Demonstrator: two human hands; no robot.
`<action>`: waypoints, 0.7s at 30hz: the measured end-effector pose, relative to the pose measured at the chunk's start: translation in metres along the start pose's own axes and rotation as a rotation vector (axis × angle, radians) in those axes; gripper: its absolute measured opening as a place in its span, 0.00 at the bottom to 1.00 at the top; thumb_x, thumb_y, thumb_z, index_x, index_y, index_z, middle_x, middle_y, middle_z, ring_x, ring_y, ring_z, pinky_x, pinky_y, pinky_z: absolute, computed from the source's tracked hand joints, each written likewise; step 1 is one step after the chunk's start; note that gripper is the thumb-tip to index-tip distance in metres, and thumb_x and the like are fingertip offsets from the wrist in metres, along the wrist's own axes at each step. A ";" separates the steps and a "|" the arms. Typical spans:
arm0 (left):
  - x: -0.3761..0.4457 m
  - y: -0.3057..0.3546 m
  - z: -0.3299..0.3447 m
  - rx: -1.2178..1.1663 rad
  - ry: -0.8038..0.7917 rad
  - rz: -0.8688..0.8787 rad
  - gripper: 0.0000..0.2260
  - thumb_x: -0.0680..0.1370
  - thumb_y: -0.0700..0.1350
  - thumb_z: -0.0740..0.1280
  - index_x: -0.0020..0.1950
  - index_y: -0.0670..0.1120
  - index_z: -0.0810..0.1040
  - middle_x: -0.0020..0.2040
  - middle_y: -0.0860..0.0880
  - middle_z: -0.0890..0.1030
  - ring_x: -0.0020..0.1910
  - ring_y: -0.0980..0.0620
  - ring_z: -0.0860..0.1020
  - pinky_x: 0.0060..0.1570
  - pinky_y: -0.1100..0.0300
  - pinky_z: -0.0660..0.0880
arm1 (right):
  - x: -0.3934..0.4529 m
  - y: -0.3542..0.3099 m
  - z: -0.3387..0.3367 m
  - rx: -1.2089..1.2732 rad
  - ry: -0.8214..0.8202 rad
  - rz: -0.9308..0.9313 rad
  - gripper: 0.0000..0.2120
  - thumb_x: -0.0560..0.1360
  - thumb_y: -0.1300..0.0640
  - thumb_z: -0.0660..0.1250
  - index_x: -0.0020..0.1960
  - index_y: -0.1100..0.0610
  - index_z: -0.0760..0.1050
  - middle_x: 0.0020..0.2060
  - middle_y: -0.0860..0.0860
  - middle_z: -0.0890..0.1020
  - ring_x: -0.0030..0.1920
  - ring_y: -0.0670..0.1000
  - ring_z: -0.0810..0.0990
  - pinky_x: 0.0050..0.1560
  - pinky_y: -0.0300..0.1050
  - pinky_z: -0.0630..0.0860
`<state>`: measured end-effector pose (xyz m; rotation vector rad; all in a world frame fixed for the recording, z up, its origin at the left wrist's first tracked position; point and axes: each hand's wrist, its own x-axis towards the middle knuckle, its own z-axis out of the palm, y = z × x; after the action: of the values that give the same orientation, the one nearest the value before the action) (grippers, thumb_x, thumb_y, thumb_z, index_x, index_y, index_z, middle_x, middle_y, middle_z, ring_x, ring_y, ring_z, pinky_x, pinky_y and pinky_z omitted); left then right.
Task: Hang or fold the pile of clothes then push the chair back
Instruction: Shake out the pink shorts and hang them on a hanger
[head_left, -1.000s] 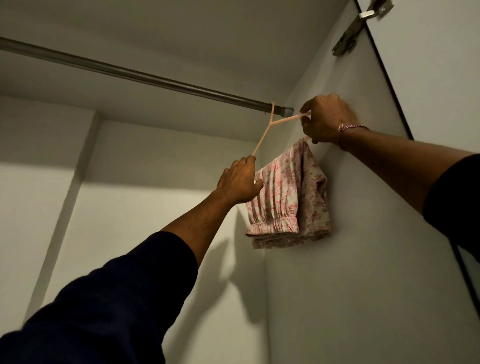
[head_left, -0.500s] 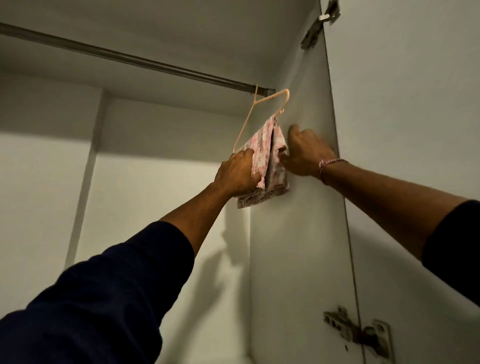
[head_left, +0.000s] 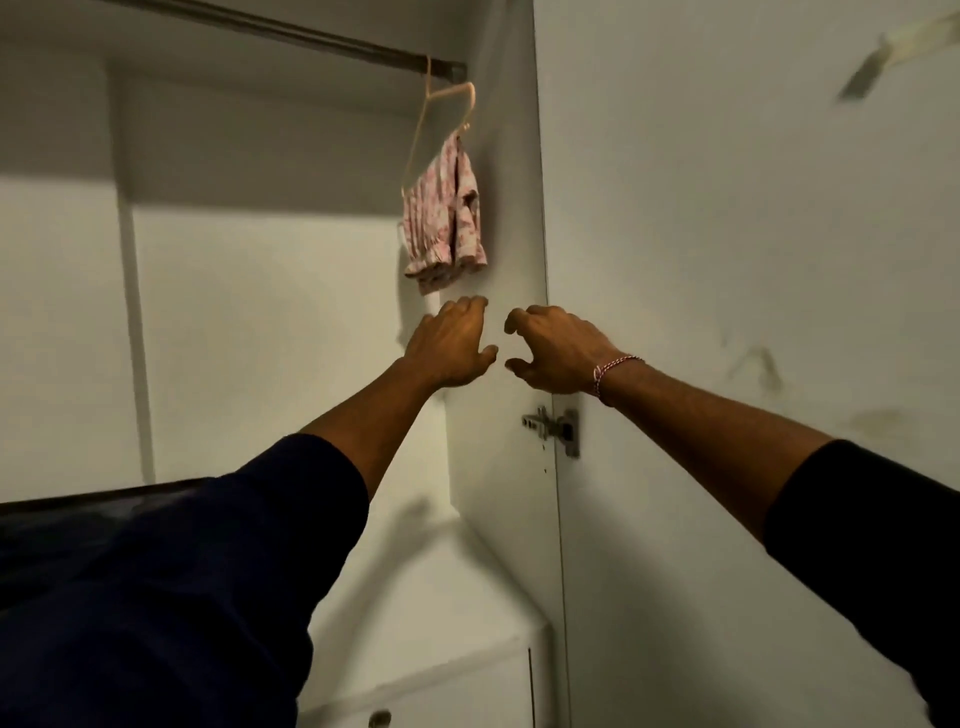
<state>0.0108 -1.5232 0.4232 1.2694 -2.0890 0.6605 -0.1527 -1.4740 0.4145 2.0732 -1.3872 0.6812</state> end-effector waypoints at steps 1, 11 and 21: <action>-0.012 0.010 0.001 -0.038 0.003 -0.006 0.30 0.80 0.54 0.66 0.77 0.42 0.61 0.74 0.42 0.68 0.72 0.42 0.68 0.66 0.44 0.69 | -0.018 -0.001 0.000 0.031 -0.014 0.011 0.25 0.78 0.49 0.70 0.70 0.57 0.69 0.63 0.57 0.78 0.59 0.57 0.78 0.57 0.50 0.77; -0.149 0.117 0.033 -0.327 -0.146 0.116 0.25 0.79 0.51 0.67 0.73 0.43 0.66 0.70 0.43 0.73 0.68 0.42 0.72 0.64 0.45 0.71 | -0.221 -0.007 -0.003 0.161 -0.198 0.268 0.19 0.78 0.52 0.70 0.67 0.56 0.75 0.61 0.55 0.80 0.59 0.55 0.79 0.58 0.50 0.78; -0.311 0.288 0.056 -0.504 -0.511 0.453 0.30 0.75 0.58 0.70 0.73 0.47 0.70 0.68 0.47 0.76 0.65 0.46 0.75 0.62 0.49 0.75 | -0.464 -0.015 -0.049 0.127 -0.470 0.604 0.21 0.79 0.53 0.69 0.70 0.56 0.73 0.64 0.55 0.79 0.62 0.55 0.78 0.62 0.50 0.76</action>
<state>-0.1491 -1.2530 0.1331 0.7248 -2.7653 -0.0524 -0.3012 -1.1312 0.1344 1.9839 -2.3423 0.5313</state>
